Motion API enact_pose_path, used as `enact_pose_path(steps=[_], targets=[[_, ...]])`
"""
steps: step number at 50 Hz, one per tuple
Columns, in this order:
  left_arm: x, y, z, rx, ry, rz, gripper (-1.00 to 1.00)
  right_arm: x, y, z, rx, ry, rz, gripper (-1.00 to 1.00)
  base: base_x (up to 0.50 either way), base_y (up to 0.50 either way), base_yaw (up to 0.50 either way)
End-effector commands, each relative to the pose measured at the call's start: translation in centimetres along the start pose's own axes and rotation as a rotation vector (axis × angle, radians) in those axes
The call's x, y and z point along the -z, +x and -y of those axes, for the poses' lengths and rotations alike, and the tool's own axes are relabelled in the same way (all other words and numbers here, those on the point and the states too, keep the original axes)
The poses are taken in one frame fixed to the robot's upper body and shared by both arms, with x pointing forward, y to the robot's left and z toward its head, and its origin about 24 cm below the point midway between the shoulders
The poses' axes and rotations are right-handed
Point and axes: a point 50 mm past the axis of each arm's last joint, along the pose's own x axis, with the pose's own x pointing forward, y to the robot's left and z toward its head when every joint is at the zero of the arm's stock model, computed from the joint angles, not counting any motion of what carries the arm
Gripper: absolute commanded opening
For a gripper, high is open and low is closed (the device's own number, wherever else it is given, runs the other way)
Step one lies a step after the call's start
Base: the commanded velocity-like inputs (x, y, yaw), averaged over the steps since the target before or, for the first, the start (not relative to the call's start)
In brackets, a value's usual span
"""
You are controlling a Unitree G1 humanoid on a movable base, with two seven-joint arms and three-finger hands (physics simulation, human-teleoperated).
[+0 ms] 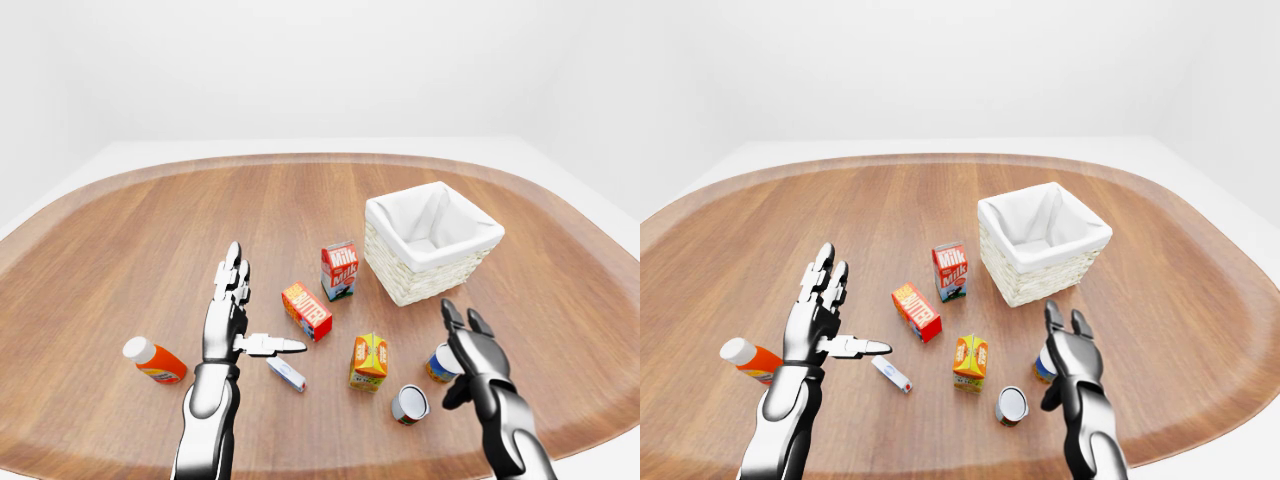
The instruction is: Pick up the alphabet soup and the tomato sauce, and put them in the basket.
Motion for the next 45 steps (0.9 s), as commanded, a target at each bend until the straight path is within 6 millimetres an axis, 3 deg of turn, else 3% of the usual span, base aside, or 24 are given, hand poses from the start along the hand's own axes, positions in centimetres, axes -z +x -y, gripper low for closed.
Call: enact_pose_path(steps=[1, 15, 45], targets=[[0.0, 0.1, -0.1, -0.005, -0.006, 0.003, 1.0, -0.1, 0.6, -0.3, -0.007, 0.006, 0.004, 1.0, 0.0, 0.0, 0.0], [0.0, 0.1, -0.1, -0.005, -0.006, 0.003, 1.0, 1.1, 0.9, -2.0, -0.034, 0.036, -0.04, 1.0, 0.0, 0.0, 0.0], [0.0, 0.1, -0.1, -0.005, -0.006, 0.003, 1.0, 2.6, 1.2, -2.9, -0.054, 0.068, -0.09, 1.0, 0.0, 0.0, 0.0]])
